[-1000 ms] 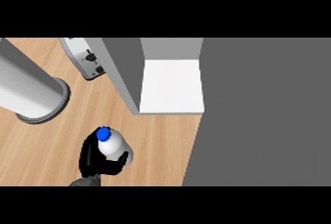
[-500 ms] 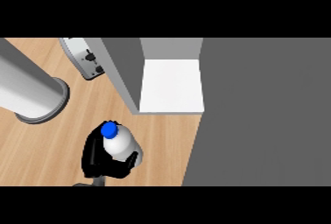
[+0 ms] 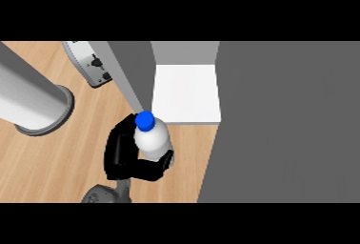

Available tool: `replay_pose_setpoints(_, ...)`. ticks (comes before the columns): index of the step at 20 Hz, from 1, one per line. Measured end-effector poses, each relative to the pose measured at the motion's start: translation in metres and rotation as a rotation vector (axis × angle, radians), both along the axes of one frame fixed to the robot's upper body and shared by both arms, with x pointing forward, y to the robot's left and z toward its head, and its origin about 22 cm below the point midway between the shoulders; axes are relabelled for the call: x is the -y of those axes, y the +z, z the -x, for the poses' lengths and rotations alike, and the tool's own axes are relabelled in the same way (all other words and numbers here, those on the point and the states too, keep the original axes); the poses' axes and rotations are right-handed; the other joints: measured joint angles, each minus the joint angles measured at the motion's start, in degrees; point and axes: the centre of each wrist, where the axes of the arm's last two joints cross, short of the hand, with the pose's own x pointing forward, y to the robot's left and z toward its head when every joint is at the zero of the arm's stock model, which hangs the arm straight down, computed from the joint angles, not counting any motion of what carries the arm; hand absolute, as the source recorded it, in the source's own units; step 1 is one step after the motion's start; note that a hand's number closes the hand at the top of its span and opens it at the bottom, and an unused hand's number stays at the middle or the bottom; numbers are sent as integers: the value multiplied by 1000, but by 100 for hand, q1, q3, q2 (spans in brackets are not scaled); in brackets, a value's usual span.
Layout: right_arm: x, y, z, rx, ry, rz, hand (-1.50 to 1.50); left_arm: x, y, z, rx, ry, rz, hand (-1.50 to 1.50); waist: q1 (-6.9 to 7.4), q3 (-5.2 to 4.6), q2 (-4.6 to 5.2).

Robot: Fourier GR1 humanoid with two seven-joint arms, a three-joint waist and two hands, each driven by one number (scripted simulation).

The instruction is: Pick up the bottled water, place it into the cabinet and close the cabinet

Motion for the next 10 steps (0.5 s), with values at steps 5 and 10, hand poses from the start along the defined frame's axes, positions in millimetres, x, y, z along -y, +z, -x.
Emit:
replay_pose_setpoints(5,2,0,-2,10,-4,4,-150,17,20,-19,18,-4,-27,150,-3,0,6)
replay_pose_setpoints(10,3,0,0,-1,-4,13,-150,31,40,-43,36,28,-50,150,-24,-2,8)
